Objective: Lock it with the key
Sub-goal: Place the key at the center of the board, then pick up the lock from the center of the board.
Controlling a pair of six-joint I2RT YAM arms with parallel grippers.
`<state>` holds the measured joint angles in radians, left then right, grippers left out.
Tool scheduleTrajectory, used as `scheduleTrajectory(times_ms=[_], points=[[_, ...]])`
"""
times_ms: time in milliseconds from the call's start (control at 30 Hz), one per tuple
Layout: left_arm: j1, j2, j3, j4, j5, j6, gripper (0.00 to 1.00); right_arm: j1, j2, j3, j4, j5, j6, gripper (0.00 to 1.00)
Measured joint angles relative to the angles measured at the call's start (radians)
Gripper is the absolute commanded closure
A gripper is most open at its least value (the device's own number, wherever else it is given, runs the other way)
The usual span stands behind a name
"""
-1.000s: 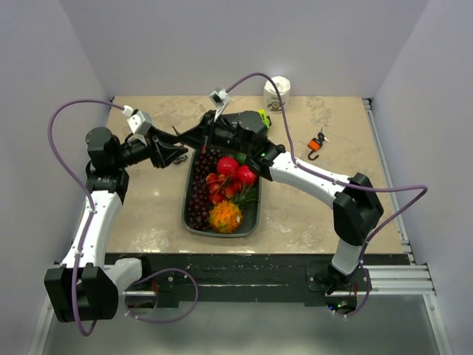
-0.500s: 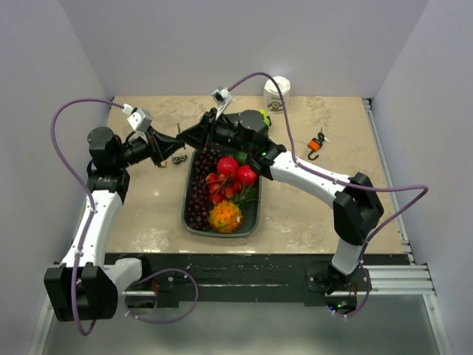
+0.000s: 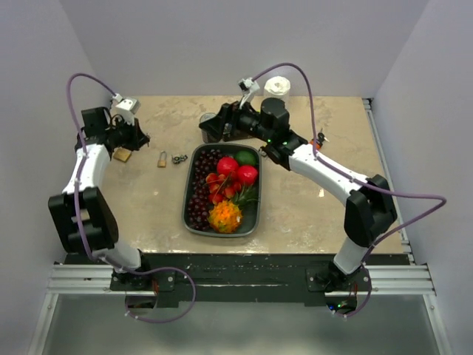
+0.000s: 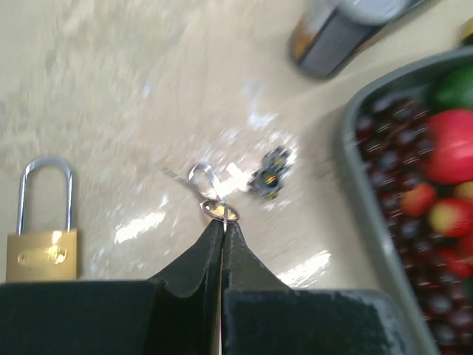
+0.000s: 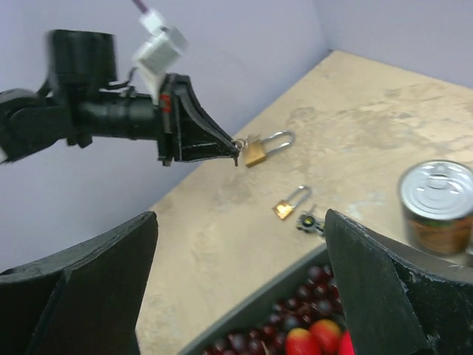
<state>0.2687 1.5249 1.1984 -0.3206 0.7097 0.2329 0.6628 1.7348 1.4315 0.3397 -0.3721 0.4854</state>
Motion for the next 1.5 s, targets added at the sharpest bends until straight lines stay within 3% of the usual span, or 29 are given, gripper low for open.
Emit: scheduleTrajectory(times_ms=[267, 533, 600, 700, 733, 800, 833, 1033, 1267, 1333, 1433, 1500], points=[[0.016, 0.323, 0.134, -0.159, -0.258, 0.153, 1.0, -0.069, -0.15, -0.129, -0.079, -0.013, -0.122, 0.03], [0.017, 0.514, 0.243, -0.191, -0.34, 0.178, 0.99, -0.109, -0.177, -0.225, -0.147, -0.012, -0.173, 0.01], [0.016, 0.528, 0.262, -0.193, -0.348, 0.179, 0.92, -0.116, -0.18, -0.232, -0.164, -0.012, -0.183, 0.01], [0.017, 0.539, 0.278, -0.191, -0.362, 0.179, 0.75, -0.129, -0.19, -0.237, -0.177, -0.011, -0.194, 0.01], [0.017, 0.542, 0.278, -0.192, -0.365, 0.18, 0.64, -0.135, -0.195, -0.238, -0.183, -0.011, -0.199, 0.01], [0.017, 0.544, 0.278, -0.198, -0.365, 0.184, 0.55, -0.148, -0.208, -0.241, -0.196, -0.008, -0.207, 0.01], [0.017, 0.543, 0.279, -0.201, -0.365, 0.185, 0.44, -0.156, -0.214, -0.241, -0.204, -0.007, -0.211, 0.01], [0.017, 0.509, 0.279, -0.233, -0.356, 0.19, 0.4, -0.239, -0.228, -0.241, -0.243, 0.002, -0.223, 0.01], [0.011, 0.345, 0.319, -0.282, -0.327, 0.179, 0.39, -0.4, -0.228, -0.24, -0.37, 0.047, -0.249, 0.01], [0.002, 0.277, 0.326, -0.268, -0.329, 0.169, 0.32, -0.452, -0.228, -0.239, -0.429, 0.096, -0.267, 0.01], [-0.025, 0.167, 0.324, -0.245, -0.34, 0.144, 0.02, -0.514, -0.215, -0.23, -0.499, 0.187, -0.286, 0.01], [-0.043, 0.094, 0.31, -0.201, -0.34, 0.109, 0.01, -0.55, -0.184, -0.211, -0.544, 0.265, -0.29, 0.01]])
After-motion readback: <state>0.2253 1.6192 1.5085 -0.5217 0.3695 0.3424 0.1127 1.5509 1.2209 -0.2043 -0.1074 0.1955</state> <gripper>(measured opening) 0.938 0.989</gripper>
